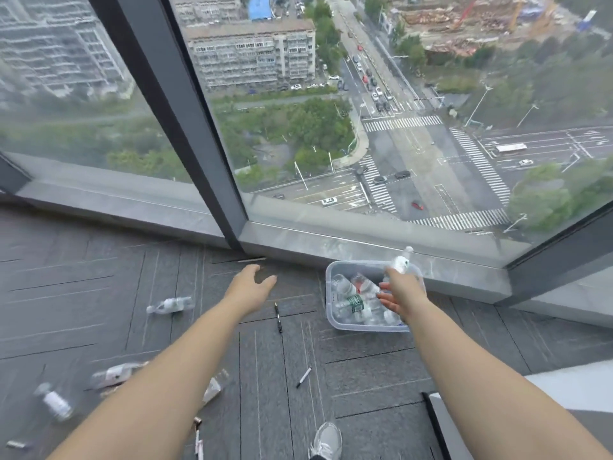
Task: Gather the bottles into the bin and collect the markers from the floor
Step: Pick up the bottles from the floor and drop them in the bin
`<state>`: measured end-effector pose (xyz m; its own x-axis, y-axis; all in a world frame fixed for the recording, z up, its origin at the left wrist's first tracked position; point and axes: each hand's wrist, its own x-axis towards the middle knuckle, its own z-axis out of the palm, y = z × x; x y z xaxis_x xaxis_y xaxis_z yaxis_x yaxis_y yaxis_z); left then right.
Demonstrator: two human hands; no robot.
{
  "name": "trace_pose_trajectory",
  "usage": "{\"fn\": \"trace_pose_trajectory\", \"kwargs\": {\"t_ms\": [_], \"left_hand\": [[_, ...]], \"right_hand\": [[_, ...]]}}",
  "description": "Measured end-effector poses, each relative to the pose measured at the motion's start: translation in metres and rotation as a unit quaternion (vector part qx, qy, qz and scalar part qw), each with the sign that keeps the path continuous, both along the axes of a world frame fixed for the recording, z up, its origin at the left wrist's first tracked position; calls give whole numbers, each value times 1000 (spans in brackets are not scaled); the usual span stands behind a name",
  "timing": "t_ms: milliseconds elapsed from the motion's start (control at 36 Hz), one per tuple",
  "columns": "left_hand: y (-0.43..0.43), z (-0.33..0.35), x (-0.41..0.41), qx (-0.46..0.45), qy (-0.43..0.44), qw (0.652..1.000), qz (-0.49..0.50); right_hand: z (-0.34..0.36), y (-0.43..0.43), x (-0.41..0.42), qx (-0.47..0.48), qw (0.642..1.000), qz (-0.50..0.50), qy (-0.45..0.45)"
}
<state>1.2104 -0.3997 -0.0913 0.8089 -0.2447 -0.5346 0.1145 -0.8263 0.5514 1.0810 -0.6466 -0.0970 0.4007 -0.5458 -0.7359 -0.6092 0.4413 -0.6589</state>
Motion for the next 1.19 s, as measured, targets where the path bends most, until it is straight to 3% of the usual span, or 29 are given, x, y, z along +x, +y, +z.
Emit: {"fn": "trace_pose_trajectory", "kwargs": {"t_ms": [306, 556, 833, 1194], "left_hand": [[129, -6, -29, -12, 5, 997, 76], [297, -11, -102, -9, 4, 989, 150], [491, -11, -193, 10, 49, 941, 334], [571, -40, -242, 18, 59, 890, 452]], "right_hand": [[-3, 108, 2, -13, 996, 84, 16], [-11, 249, -15, -27, 985, 166, 30], [-29, 418, -37, -9, 951, 303, 57], [-69, 515, 1, -25, 895, 438, 82]]}}
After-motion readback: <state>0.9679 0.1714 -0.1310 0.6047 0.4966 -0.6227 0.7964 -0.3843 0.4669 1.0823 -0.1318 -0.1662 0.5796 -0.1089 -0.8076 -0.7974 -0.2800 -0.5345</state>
